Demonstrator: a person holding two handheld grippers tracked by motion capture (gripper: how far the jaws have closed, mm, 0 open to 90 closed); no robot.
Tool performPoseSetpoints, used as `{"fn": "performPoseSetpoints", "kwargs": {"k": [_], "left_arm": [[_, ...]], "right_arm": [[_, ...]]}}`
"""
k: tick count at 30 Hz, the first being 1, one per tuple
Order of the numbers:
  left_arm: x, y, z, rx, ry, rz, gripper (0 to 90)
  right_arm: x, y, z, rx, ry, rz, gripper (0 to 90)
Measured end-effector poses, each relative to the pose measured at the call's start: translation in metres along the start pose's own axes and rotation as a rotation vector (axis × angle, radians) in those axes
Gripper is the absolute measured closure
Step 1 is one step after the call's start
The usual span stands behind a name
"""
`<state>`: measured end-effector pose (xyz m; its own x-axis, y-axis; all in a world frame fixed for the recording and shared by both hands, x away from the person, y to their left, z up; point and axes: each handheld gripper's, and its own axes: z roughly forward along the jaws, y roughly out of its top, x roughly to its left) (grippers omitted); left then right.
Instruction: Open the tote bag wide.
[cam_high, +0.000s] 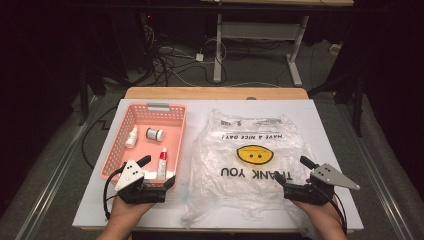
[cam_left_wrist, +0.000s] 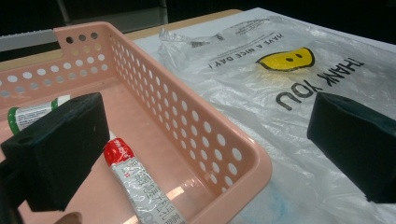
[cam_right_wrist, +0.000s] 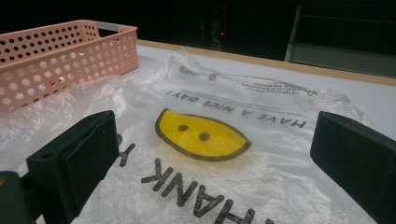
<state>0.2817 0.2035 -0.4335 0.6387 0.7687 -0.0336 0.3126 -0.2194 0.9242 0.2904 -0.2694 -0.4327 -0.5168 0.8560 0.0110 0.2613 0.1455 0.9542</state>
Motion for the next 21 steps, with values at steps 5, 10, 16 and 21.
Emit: {"fn": "performPoseSetpoints", "kwargs": {"k": [5,10,16,21], "left_arm": [[-0.0024,0.004,-0.0016,-0.013,0.012,0.034,0.0],[-0.0014,0.0051,-0.004,-0.001,-0.006,0.019,0.0],[0.0006,0.0045,-0.0045,-0.002,-0.028,0.024,0.0],[0.0012,0.0047,-0.0024,0.007,-0.021,0.016,0.0]], "right_arm": [[0.0016,0.0015,0.0,-0.006,0.005,-0.01,2.0],[0.0016,0.0029,-0.0012,-0.012,0.005,-0.013,2.5],[0.0002,0.0043,-0.0021,-0.011,0.004,-0.006,3.0],[-0.0011,0.0057,-0.0026,0.006,-0.005,-0.007,3.8]]}}
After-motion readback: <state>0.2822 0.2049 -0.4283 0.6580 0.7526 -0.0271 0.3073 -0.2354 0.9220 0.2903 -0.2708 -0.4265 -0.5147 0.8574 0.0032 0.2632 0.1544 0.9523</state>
